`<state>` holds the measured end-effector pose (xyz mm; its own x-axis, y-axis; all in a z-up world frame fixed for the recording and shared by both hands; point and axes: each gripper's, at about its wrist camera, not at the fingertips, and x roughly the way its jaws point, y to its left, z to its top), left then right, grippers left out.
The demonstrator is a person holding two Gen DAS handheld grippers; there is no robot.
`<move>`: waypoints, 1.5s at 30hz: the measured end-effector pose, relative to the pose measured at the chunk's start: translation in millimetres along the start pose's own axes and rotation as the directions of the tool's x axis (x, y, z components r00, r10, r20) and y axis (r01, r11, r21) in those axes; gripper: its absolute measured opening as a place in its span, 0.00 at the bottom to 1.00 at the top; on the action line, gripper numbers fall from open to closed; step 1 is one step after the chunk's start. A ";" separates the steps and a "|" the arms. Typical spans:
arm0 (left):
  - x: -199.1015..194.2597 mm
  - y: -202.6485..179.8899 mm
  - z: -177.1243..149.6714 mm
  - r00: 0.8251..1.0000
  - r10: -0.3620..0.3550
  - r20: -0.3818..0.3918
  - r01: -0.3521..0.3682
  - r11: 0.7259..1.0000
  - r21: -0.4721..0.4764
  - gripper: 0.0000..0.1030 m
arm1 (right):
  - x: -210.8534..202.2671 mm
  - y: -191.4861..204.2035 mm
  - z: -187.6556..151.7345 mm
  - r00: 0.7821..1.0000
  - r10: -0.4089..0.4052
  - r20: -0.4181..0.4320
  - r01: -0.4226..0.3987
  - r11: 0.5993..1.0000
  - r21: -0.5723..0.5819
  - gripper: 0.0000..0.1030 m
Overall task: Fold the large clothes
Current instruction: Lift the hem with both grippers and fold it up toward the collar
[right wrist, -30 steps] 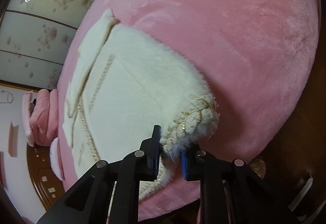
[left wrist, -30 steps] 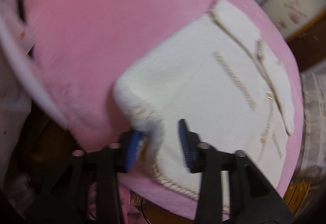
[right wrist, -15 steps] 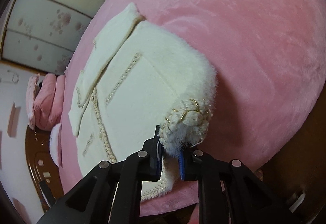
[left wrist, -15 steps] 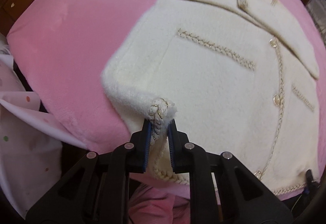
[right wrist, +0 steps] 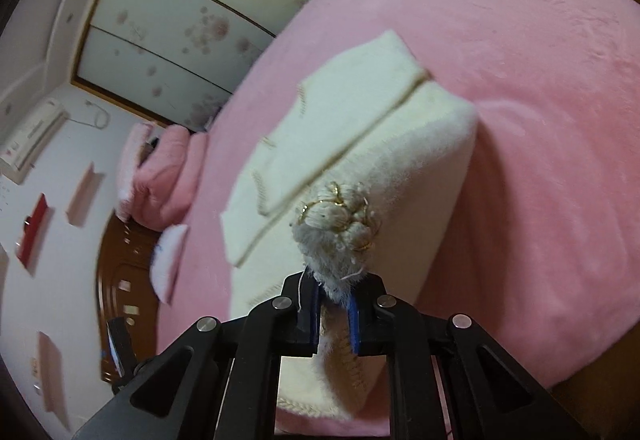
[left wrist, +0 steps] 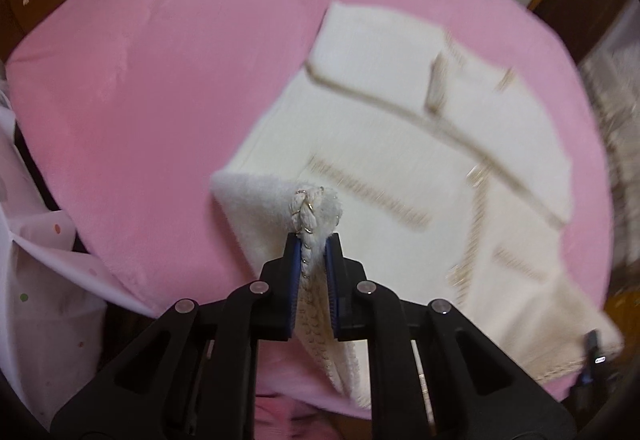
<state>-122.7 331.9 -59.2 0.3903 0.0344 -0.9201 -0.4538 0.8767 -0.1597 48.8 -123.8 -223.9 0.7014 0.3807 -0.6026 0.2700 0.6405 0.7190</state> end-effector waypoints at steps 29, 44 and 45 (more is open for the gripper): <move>-4.3 -57.3 261.4 0.951 -0.188 0.247 0.208 0.976 -0.058 0.08 | 53.4 96.7 189.7 0.915 0.041 0.401 -0.100 0.987 0.126 0.09; 152.0 -147.1 355.4 0.988 -0.085 0.128 0.093 0.994 -0.058 0.08 | 249.8 98.7 306.5 0.972 -0.116 0.206 0.107 0.993 0.052 0.09; 165.7 -151.8 359.2 0.991 -0.080 0.110 0.085 0.995 -0.042 0.09 | 258.9 97.9 309.0 0.972 -0.131 0.194 0.124 0.991 0.048 0.09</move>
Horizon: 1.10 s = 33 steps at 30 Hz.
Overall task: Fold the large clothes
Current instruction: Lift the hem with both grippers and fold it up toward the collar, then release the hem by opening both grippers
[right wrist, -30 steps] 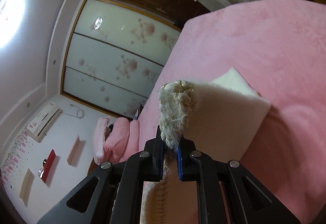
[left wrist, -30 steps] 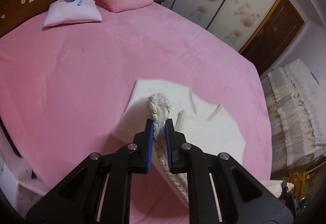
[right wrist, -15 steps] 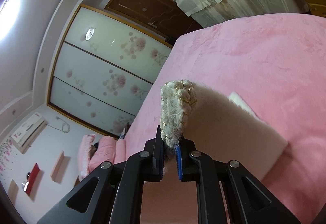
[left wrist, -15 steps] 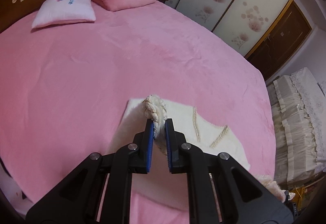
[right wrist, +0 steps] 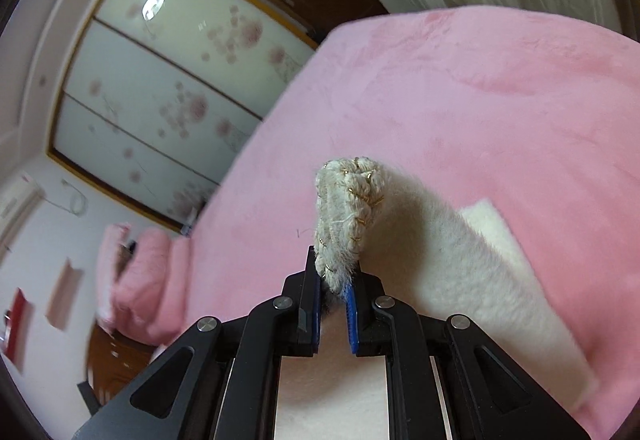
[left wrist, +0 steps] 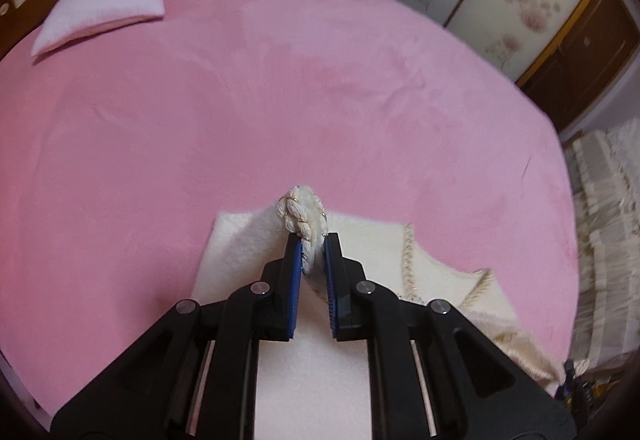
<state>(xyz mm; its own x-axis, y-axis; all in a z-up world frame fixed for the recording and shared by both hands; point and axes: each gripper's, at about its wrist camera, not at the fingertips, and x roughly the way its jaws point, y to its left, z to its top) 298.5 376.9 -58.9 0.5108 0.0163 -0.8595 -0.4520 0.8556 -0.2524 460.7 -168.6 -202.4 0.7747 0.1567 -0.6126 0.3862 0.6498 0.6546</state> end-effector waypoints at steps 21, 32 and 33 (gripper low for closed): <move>74.9 29.5 -45.1 0.980 0.189 -0.062 -0.171 0.961 0.217 0.66 | 46.0 -75.1 -5.9 0.955 -0.284 -0.089 0.258 0.939 -0.226 0.52; 105.8 101.0 -128.8 0.977 0.112 -0.179 -0.075 0.977 0.198 0.66 | 17.3 -145.7 -87.5 0.913 -0.354 -0.202 0.268 0.895 -0.357 0.44; 108.1 101.5 -131.6 0.979 0.102 -0.175 -0.065 0.976 0.206 0.66 | 20.1 -149.1 -88.5 0.917 -0.346 -0.201 0.264 0.901 -0.344 0.41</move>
<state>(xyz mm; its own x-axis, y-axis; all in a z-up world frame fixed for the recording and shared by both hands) 211.6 397.4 -235.9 0.3264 0.0131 -0.9451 -0.3244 0.9407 -0.0990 374.4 -196.6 -351.5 0.4762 0.0685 -0.8767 0.3803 0.8828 0.2755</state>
